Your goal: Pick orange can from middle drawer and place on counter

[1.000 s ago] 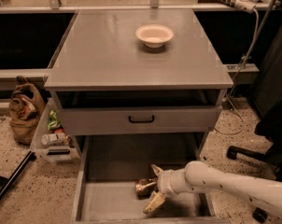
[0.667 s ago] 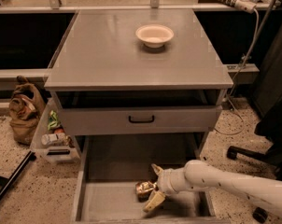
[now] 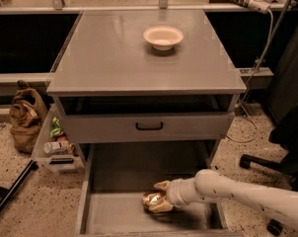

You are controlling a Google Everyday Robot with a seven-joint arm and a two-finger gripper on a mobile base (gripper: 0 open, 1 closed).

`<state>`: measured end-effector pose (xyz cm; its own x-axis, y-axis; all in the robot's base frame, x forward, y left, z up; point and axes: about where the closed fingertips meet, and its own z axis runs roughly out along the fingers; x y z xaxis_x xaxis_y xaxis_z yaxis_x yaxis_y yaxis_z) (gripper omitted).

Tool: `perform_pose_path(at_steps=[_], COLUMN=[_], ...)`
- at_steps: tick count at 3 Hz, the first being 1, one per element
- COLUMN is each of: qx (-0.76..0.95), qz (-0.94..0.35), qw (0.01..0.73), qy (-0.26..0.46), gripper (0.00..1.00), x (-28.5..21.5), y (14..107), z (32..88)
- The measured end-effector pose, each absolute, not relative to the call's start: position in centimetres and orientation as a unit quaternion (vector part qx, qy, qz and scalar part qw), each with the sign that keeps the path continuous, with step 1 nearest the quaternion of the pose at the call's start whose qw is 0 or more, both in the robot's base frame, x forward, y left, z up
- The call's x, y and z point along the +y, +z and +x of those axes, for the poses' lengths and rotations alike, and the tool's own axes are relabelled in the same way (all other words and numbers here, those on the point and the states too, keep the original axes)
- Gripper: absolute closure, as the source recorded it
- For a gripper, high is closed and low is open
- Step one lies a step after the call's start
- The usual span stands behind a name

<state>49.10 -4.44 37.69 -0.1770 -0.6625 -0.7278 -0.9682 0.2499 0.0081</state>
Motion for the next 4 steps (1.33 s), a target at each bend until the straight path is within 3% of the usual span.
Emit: perform_pose_path(at_steps=[2, 3, 4], qx=[0.707, 0.663, 0.623], qz=[-0.548, -0.558, -0.573], qw=[0.366, 0.424, 0.464], qy=[0.256, 0.264, 0.263], gripper=[0.88, 1.00, 1.00], x=[-3.8, -2.0, -0.6], y=[42.7, 50.3, 59.1], z=[46.8, 42.7, 38.3])
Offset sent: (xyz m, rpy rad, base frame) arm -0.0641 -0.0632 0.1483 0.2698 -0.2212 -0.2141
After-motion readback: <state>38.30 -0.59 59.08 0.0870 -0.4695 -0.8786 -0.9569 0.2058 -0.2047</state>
